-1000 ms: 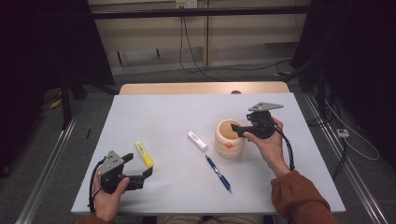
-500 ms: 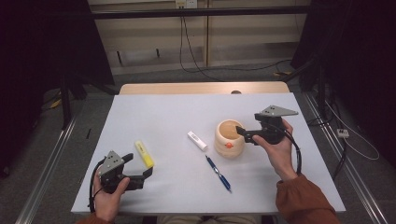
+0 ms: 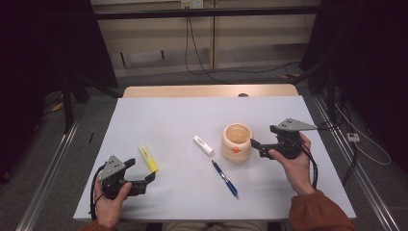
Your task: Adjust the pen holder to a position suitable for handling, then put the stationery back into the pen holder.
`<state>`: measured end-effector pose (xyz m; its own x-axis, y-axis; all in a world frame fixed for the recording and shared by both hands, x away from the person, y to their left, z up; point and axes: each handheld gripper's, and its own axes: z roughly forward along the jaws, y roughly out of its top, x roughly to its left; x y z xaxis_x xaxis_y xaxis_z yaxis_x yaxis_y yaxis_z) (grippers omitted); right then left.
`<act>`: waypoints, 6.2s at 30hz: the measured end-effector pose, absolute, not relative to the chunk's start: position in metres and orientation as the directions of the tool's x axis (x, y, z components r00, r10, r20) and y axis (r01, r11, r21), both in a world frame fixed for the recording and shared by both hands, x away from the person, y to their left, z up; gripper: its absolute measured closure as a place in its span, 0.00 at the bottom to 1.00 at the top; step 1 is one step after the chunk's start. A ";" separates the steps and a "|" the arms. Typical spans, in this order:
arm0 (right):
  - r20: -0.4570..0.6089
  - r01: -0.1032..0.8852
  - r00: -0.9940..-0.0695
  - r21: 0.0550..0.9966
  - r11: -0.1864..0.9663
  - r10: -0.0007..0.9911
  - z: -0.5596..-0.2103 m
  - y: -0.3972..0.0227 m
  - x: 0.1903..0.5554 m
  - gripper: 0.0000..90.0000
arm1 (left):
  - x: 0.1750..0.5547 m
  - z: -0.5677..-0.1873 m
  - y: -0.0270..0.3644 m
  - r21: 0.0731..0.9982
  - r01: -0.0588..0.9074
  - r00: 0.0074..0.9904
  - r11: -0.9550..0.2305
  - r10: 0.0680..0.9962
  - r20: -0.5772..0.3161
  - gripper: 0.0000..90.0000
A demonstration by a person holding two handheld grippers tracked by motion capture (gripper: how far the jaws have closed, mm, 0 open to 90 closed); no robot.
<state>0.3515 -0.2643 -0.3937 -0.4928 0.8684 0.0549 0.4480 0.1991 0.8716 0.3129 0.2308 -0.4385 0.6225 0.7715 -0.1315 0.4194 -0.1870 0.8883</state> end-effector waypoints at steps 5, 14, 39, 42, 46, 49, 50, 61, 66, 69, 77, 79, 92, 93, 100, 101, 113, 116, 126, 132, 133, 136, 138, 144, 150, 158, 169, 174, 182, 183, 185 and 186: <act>0.064 0.465 -0.479 0.864 0.191 0.876 -0.406 -0.274 0.339 0.08 | 0.310 -0.435 0.232 0.903 0.398 0.616 -0.161 0.776 -0.133 0.08; 0.063 0.482 -0.450 0.857 0.183 0.891 -0.425 -0.284 0.319 0.07 | 0.311 -0.435 0.231 0.898 0.408 0.621 -0.166 0.772 -0.139 0.08; 0.063 0.460 -0.448 0.872 0.169 0.892 -0.434 -0.285 0.285 0.07 | 0.313 -0.436 0.229 0.891 0.414 0.606 -0.185 0.787 -0.118 0.07; 0.063 0.460 -0.448 0.871 0.170 0.892 -0.435 -0.283 0.287 0.07 | 0.314 -0.437 0.226 0.883 0.431 0.599 -0.186 0.791 -0.126 0.06; 0.068 0.464 -0.450 0.870 0.168 0.890 -0.435 -0.281 0.287 0.07 | 0.315 -0.436 0.221 0.871 0.446 0.609 -0.205 0.783 -0.127 0.07; 0.060 0.460 -0.458 0.870 0.178 0.887 -0.436 -0.280 0.287 0.07 | 0.316 -0.430 0.220 0.868 0.456 0.616 -0.195 0.773 -0.150 0.16; 0.059 0.459 -0.462 0.870 0.181 0.885 -0.436 -0.280 0.287 0.07 | 0.316 -0.427 0.219 0.868 0.458 0.609 -0.194 0.780 -0.147 0.18; 0.062 0.460 -0.479 0.867 0.190 0.876 -0.437 -0.277 0.287 0.07 | 0.329 -0.422 0.216 0.826 0.517 0.650 -0.222 0.730 -0.211 0.79; 0.065 0.463 -0.480 0.866 0.190 0.875 -0.438 -0.277 0.287 0.07 | 0.335 -0.420 0.213 0.824 0.518 0.658 -0.229 0.722 -0.213 1.00; 0.066 0.464 -0.478 0.866 0.188 0.876 -0.438 -0.278 0.288 0.07 | 0.341 -0.419 0.211 0.821 0.520 0.649 -0.235 0.734 -0.200 1.00; 0.072 0.473 -0.477 0.861 0.187 0.876 -0.439 -0.278 0.289 0.06 | 0.367 -0.426 0.189 0.783 0.559 0.644 -0.272 0.738 -0.203 1.00; 0.075 0.476 -0.476 0.860 0.185 0.876 -0.439 -0.279 0.289 0.06 | 0.372 -0.431 0.184 0.773 0.563 0.643 -0.294 0.743 -0.186 1.00; 0.067 0.475 -0.479 0.858 0.194 0.875 -0.440 -0.277 0.290 0.06 | 0.379 -0.452 0.174 0.699 0.615 0.636 -0.365 0.754 -0.165 1.00; 0.065 0.474 -0.482 0.858 0.198 0.874 -0.440 -0.277 0.290 0.06 | 0.378 -0.453 0.173 0.694 0.618 0.632 -0.369 0.758 -0.160 1.00; 0.066 0.477 -0.483 0.856 0.199 0.873 -0.440 -0.276 0.290 0.06 | 0.379 -0.458 0.173 0.685 0.621 0.629 -0.381 0.764 -0.146 1.00; 0.065 0.476 -0.484 0.856 0.201 0.872 -0.440 -0.277 0.290 0.06 | 0.379 -0.458 0.173 0.684 0.621 0.629 -0.382 0.764 -0.145 1.00; 0.063 0.477 -0.481 0.856 0.201 0.875 -0.441 -0.277 0.290 0.06 | 0.369 -0.453 0.194 0.645 0.663 0.607 -0.379 0.777 -0.167 1.00; 0.062 0.476 -0.482 0.856 0.202 0.874 -0.440 -0.276 0.290 0.06 | 0.368 -0.452 0.199 0.631 0.676 0.605 -0.381 0.775 -0.181 1.00; 0.064 0.481 -0.482 0.853 0.202 0.874 -0.441 -0.276 0.291 0.06 | 0.369 -0.449 0.210 0.603 0.696 0.603 -0.390 0.773 -0.196 1.00; 0.063 0.480 -0.483 0.853 0.203 0.873 -0.441 -0.276 0.291 0.06 | 0.368 -0.445 0.221 0.597 0.698 0.593 -0.395 0.786 -0.174 1.00; 0.064 0.481 -0.484 0.853 0.203 0.873 -0.441 -0.276 0.291 0.06 | 0.368 -0.445 0.224 0.596 0.700 0.593 -0.393 0.785 -0.178 1.00; 0.064 0.479 -0.483 0.854 0.203 0.873 -0.441 -0.276 0.291 0.06 | 0.367 -0.445 0.230 0.594 0.707 0.584 -0.383 0.790 -0.185 1.00; 0.062 0.479 -0.486 0.853 0.207 0.872 -0.441 -0.276 0.292 0.06 | 0.366 -0.445 0.233 0.595 0.709 0.577 -0.378 0.796 -0.182 1.00; 0.060 0.478 -0.487 0.853 0.209 0.871 -0.442 -0.275 0.292 0.06 | 0.366 -0.445 0.245 0.594 0.715 0.565 -0.369 0.806 -0.179 1.00; 0.059 0.478 -0.488 0.853 0.210 0.871 -0.441 -0.275 0.292 0.06 | 0.364 -0.443 0.256 0.607 0.714 0.537 -0.347 0.829 -0.158 0.99; 0.061 0.480 -0.487 0.852 0.209 0.871 -0.442 -0.275 0.292 0.06 | 0.363 -0.444 0.258 0.620 0.707 0.515 -0.340 0.848 -0.122 0.97; 0.062 0.482 -0.487 0.851 0.209 0.871 -0.442 -0.274 0.292 0.06 | 0.362 -0.445 0.259 0.637 0.693 0.527 -0.337 0.840 -0.129 0.93; 0.062 0.482 -0.488 0.851 0.210 0.871 -0.442 -0.274 0.292 0.06 | 0.357 -0.436 0.260 0.699 0.649 0.547 -0.300 0.823 -0.154 0.88; 0.061 0.481 -0.490 0.851 0.212 0.869 -0.442 -0.274 0.293 0.06 | 0.359 -0.426 0.274 0.734 0.635 0.494 -0.243 0.858 -0.143 0.57; 0.061 0.481 -0.491 0.851 0.212 0.869 -0.442 -0.274 0.293 0.06 | 0.359 -0.425 0.276 0.735 0.634 0.483 -0.238 0.865 -0.137 0.52; 0.061 0.481 -0.491 0.850 0.212 0.869 -0.442 -0.274 0.293 0.06 | 0.360 -0.425 0.279 0.731 0.638 0.456 -0.240 0.883 -0.108 0.46; 0.062 0.482 -0.490 0.850 0.211 0.869 -0.442 -0.274 0.293 0.06 | 0.361 -0.425 0.280 0.724 0.646 0.447 -0.242 0.889 -0.102 0.41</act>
<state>0.2930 -0.2738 -0.4417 -0.4901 0.8694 0.0619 0.4820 0.2112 0.8503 0.3608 0.2795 -0.4254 0.4467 0.8888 -0.1023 0.6464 -0.2416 0.7238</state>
